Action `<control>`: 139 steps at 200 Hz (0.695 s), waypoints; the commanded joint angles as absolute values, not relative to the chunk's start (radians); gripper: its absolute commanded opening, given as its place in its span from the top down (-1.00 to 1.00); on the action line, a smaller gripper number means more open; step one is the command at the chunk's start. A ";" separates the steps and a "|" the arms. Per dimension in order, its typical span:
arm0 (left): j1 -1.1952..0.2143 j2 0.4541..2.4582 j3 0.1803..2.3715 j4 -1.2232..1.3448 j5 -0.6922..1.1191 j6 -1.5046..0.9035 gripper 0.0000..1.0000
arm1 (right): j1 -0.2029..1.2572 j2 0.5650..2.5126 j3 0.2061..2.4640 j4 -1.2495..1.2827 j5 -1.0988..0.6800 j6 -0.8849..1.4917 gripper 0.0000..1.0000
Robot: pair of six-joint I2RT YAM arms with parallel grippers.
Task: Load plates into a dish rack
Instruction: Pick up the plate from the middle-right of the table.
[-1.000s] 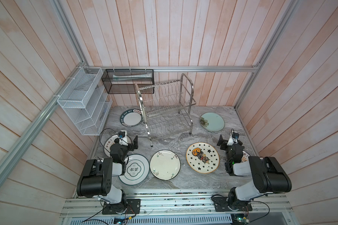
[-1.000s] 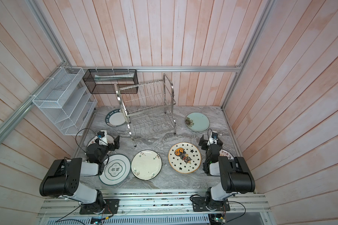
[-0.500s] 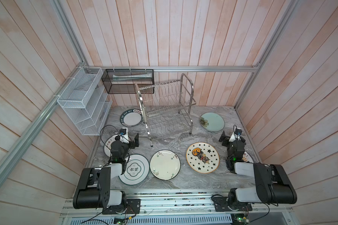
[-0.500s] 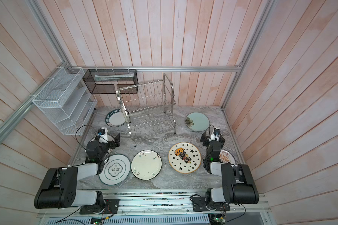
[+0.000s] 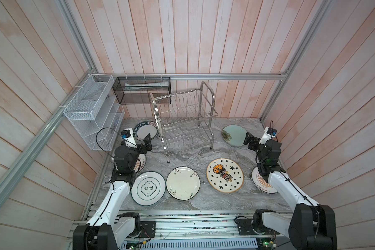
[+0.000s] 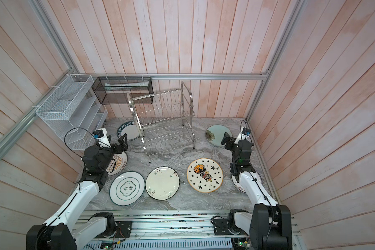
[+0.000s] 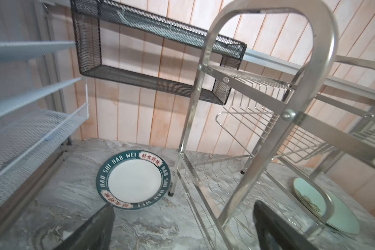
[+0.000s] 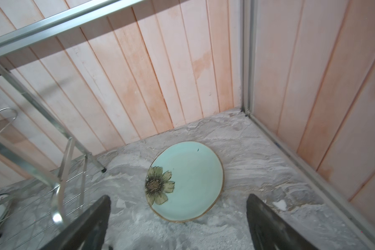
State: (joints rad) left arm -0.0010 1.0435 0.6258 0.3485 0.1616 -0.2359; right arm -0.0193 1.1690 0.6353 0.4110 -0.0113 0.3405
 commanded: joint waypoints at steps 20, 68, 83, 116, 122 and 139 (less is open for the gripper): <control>-0.074 1.037 0.694 0.222 0.201 -0.305 -1.00 | -0.088 1.122 0.632 0.182 -0.256 0.498 -0.95; -0.145 1.072 0.720 0.213 0.195 -0.459 -1.00 | -0.147 1.112 0.635 -0.168 -0.264 0.534 -0.92; -0.159 1.080 0.716 0.219 0.189 -0.490 -1.00 | -0.146 1.097 0.599 -0.187 -0.320 0.536 -0.92; -0.164 1.083 0.696 0.238 0.185 -0.518 -1.00 | -0.146 1.082 0.529 -0.197 -0.380 0.552 -0.86; -0.165 1.080 0.692 0.240 0.186 -0.518 -1.00 | -0.146 1.083 0.520 -0.199 -0.388 0.552 -0.85; -0.166 1.069 0.681 0.242 0.186 -0.513 -1.00 | -0.147 1.084 0.502 -0.208 -0.392 0.547 -0.83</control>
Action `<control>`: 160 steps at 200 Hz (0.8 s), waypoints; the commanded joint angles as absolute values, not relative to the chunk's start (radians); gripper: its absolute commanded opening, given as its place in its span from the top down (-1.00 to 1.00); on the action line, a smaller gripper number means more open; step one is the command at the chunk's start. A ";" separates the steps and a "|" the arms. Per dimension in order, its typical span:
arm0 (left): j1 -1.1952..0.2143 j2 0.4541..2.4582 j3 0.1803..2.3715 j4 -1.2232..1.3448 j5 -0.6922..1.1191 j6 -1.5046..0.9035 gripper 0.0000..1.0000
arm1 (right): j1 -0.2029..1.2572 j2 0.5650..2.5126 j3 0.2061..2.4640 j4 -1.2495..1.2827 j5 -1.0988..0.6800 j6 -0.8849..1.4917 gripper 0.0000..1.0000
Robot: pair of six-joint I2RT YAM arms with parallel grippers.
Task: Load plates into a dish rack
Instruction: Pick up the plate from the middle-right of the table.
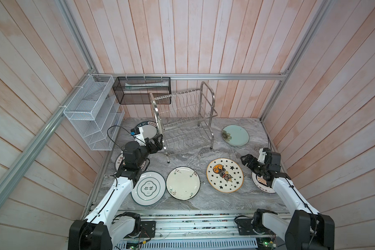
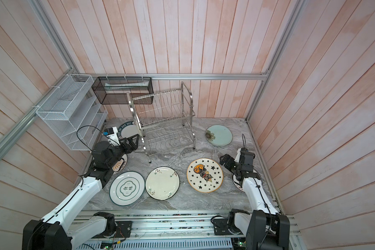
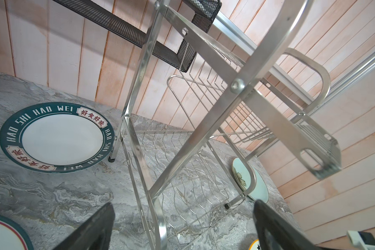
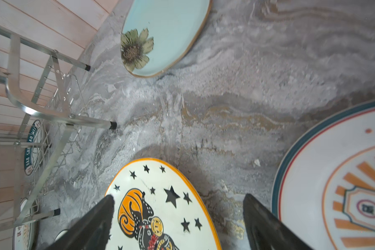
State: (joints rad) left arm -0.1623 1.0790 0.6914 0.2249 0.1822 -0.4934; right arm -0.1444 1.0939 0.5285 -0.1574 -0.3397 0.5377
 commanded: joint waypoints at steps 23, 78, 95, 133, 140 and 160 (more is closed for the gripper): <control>-0.169 1.050 0.680 0.228 0.177 -0.505 -1.00 | -0.147 1.091 0.481 -0.212 -0.394 0.551 -0.76; -0.169 1.039 0.701 0.189 0.170 -0.496 -1.00 | -0.141 1.091 0.420 -0.236 -0.427 0.584 -0.60; -0.170 1.054 0.705 0.196 0.170 -0.515 -1.00 | -0.140 1.077 0.376 -0.245 -0.439 0.609 -0.58; -0.185 1.104 0.722 0.213 0.195 -0.529 -1.00 | -0.125 1.033 0.316 -0.227 -0.454 0.653 -0.51; -0.187 1.113 0.728 0.209 0.195 -0.527 -1.00 | -0.121 1.034 0.314 -0.228 -0.456 0.653 -0.50; -0.195 1.137 0.742 0.196 0.195 -0.519 -1.00 | -0.107 1.046 0.314 -0.222 -0.462 0.653 -0.41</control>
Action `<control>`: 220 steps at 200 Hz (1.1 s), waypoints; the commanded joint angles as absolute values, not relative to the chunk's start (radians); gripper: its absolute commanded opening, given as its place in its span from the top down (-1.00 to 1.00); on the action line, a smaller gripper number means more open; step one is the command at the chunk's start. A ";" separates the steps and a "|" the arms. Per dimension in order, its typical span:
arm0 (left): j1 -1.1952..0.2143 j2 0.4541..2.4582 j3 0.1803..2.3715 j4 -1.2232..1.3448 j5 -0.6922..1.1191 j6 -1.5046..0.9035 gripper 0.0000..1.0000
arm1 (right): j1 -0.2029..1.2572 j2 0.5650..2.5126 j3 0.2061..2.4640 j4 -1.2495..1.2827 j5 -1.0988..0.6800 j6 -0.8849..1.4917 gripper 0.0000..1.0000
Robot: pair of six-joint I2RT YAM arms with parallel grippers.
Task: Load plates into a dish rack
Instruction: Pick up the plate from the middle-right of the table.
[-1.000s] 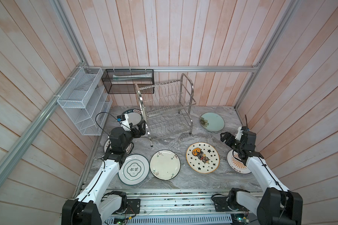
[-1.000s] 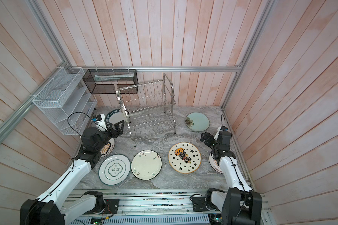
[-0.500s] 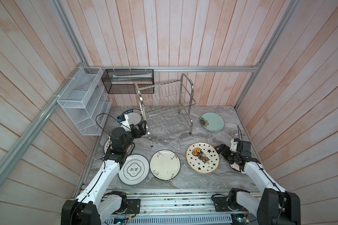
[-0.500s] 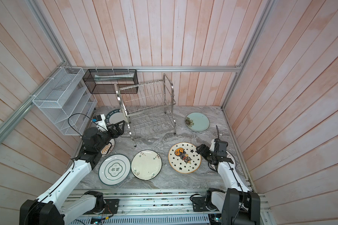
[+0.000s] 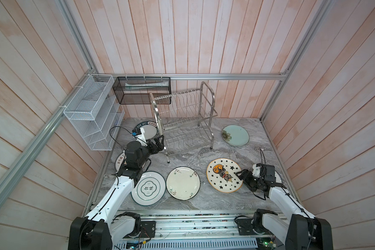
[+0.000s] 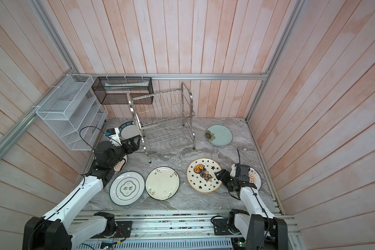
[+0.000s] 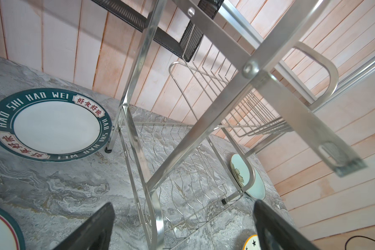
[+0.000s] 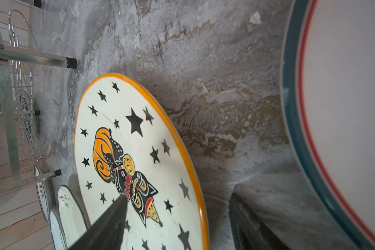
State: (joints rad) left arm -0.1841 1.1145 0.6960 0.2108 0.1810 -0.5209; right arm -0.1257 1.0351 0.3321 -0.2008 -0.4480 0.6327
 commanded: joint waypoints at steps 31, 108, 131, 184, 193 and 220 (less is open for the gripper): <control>-0.214 1.158 0.758 0.177 0.187 -0.506 -1.00 | -0.095 1.064 0.317 -0.212 -0.462 0.652 -0.28; -0.231 1.161 0.784 0.144 0.165 -0.488 -1.00 | -0.093 1.093 0.299 -0.171 -0.472 0.651 0.14; -0.230 1.162 0.788 0.139 0.167 -0.492 -1.00 | -0.093 1.101 0.294 -0.164 -0.474 0.644 0.33; -0.233 1.160 0.795 0.122 0.183 -0.498 -1.00 | -0.092 1.094 0.296 -0.138 -0.490 0.634 0.63; -0.233 1.158 0.794 0.121 0.183 -0.496 -1.00 | -0.094 1.089 0.302 -0.134 -0.497 0.632 0.65; -0.232 1.167 0.798 0.122 0.179 -0.490 -1.00 | -0.095 1.070 0.350 -0.174 -0.499 0.607 0.77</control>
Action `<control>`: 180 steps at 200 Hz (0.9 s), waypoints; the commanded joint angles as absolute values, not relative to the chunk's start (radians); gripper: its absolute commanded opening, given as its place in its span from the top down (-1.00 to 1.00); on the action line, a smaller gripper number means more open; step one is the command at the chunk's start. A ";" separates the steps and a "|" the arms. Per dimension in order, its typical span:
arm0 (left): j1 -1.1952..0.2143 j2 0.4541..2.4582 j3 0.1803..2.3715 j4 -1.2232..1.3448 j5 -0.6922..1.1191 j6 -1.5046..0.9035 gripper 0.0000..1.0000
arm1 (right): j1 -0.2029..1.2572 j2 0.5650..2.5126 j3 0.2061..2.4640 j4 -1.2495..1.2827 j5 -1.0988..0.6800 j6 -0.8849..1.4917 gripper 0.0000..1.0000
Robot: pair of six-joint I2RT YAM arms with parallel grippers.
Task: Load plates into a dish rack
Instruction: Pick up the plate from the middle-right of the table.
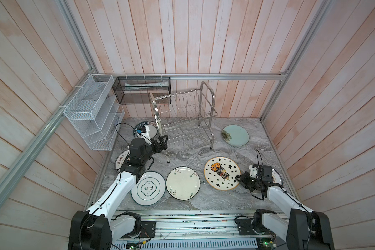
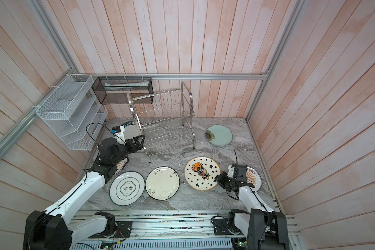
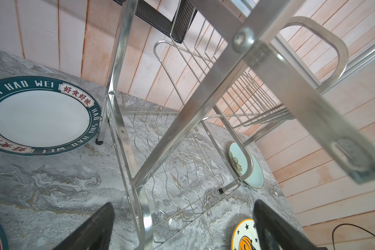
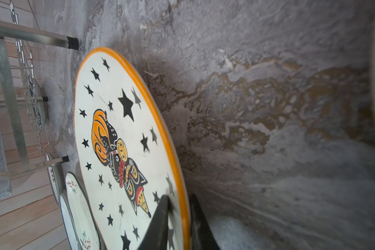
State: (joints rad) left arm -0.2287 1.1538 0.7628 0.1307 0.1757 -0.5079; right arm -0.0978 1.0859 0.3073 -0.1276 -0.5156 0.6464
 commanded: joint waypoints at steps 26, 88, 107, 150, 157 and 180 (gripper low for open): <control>-0.232 1.188 0.819 0.115 0.198 -0.489 -1.00 | -0.098 1.046 0.379 -0.190 -0.500 0.603 0.93; -0.234 1.196 0.824 0.121 0.198 -0.506 -1.00 | -0.119 1.011 0.428 -0.192 -0.526 0.597 1.00; -0.239 1.206 0.831 0.120 0.214 -0.508 -1.00 | -0.125 1.015 0.442 -0.169 -0.552 0.601 1.00; -0.281 1.233 0.836 0.125 0.210 -0.514 -1.00 | -0.133 1.016 0.477 -0.096 -0.623 0.624 1.00; -0.287 1.236 0.840 0.120 0.210 -0.511 -1.00 | -0.134 1.015 0.484 -0.092 -0.628 0.620 1.00; -0.304 1.243 0.849 0.101 0.210 -0.510 -1.00 | -0.137 1.013 0.517 -0.105 -0.635 0.599 1.00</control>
